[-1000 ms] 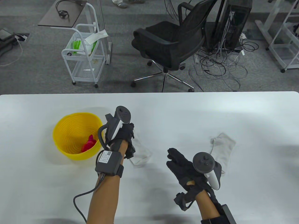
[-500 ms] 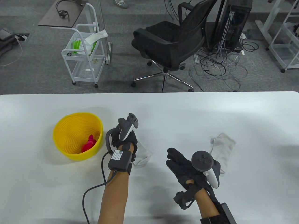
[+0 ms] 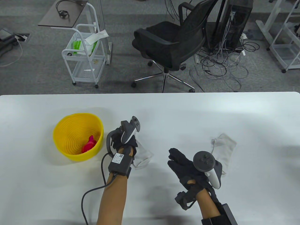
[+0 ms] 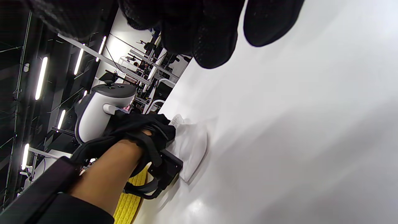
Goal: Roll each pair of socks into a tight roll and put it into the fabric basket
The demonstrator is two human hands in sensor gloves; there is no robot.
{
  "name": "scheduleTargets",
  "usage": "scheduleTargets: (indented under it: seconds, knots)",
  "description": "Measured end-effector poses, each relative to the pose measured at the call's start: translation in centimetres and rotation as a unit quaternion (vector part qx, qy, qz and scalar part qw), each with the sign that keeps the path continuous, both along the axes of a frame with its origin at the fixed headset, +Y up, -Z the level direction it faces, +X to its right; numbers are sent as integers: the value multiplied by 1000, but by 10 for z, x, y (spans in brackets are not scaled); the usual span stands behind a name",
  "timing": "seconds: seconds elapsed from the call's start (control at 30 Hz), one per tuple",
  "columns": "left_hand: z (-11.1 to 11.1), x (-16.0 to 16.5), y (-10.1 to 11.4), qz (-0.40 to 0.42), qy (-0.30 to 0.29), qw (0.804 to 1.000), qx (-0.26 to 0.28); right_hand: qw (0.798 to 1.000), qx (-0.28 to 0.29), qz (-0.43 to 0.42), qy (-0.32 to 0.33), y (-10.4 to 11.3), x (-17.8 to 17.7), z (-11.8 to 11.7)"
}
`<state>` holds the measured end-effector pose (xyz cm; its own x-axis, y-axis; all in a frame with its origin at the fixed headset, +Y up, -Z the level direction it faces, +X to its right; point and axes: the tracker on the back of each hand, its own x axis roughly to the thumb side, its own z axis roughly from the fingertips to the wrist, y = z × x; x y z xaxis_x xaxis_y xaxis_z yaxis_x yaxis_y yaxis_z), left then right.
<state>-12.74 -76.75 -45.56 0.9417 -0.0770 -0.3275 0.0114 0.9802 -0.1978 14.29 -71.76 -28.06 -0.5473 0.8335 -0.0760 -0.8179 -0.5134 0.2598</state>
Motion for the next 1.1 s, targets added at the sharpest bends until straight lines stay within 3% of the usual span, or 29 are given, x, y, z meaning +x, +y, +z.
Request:
scheduleTargets:
  seconds: [0.27,0.57,0.93,1.1]
  knots:
    - [14,12,17,-41,-29,997,50,1000,-17,-3,-26,-7,15,-6]
    - [62,16,82,-22,-95,984,146,997,-21,-14,-67,-11,35,-9]
    - [174,24,180,28,-208,940,269,997,5,-34,-68,-2,36,-2]
    - [227,31,211,50,-269,923,271,997,19,-39,-61,3,34,1]
